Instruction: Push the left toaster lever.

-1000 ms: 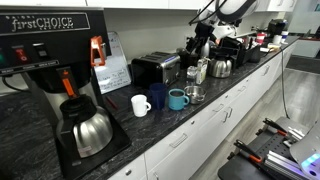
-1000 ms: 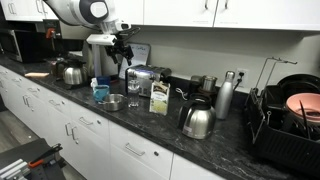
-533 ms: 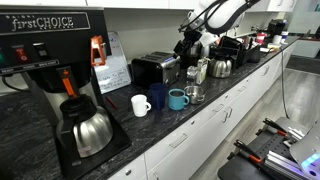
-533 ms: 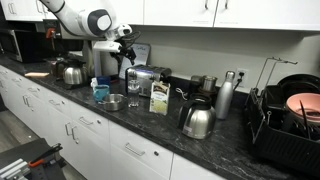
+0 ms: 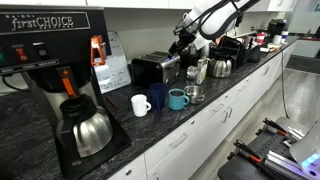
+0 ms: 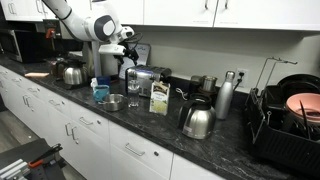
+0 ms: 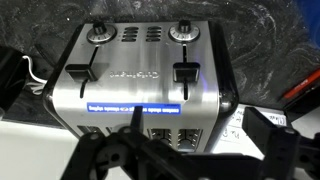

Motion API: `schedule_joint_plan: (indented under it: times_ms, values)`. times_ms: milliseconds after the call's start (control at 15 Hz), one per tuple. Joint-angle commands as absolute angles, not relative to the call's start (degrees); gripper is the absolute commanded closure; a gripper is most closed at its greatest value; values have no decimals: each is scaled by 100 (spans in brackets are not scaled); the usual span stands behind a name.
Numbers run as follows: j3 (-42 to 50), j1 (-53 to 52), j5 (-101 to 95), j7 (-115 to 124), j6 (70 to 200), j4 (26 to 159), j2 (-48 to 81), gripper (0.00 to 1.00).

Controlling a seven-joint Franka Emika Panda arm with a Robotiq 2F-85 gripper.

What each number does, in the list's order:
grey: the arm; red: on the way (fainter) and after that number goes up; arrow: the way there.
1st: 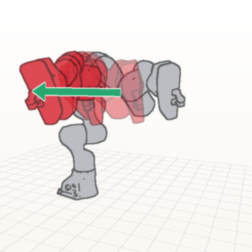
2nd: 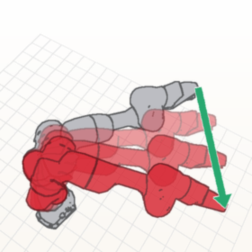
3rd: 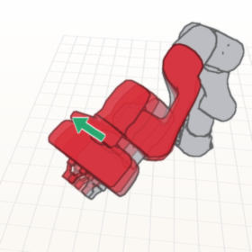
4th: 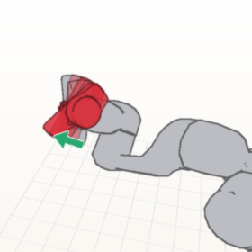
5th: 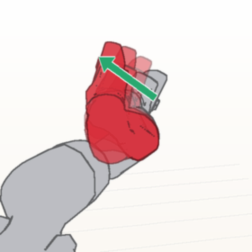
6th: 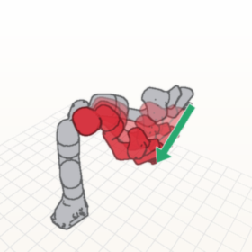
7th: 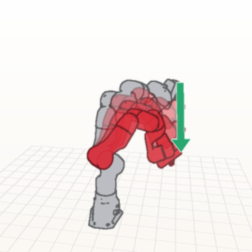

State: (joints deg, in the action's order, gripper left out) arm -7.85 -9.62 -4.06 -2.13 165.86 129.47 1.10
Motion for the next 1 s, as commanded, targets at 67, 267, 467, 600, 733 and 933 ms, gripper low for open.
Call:
schedule_joint_plan:
  times_ms: [67, 267, 467, 600, 733, 933]
  values:
    - [-818, -929, -391, -229, 16574, 12942, 106, 0]
    - [-781, -906, -624, -194, 16777, 12936, 166, 0]
    - [-784, -903, -684, -361, 17030, 12864, 322, 0]
    - [-798, -906, -662, -500, 17174, 12808, 458, 0]
    - [-812, -907, -658, -628, 17295, 12747, 593, 26]
    - [-682, -931, -787, -551, 17545, 12603, 824, 47]
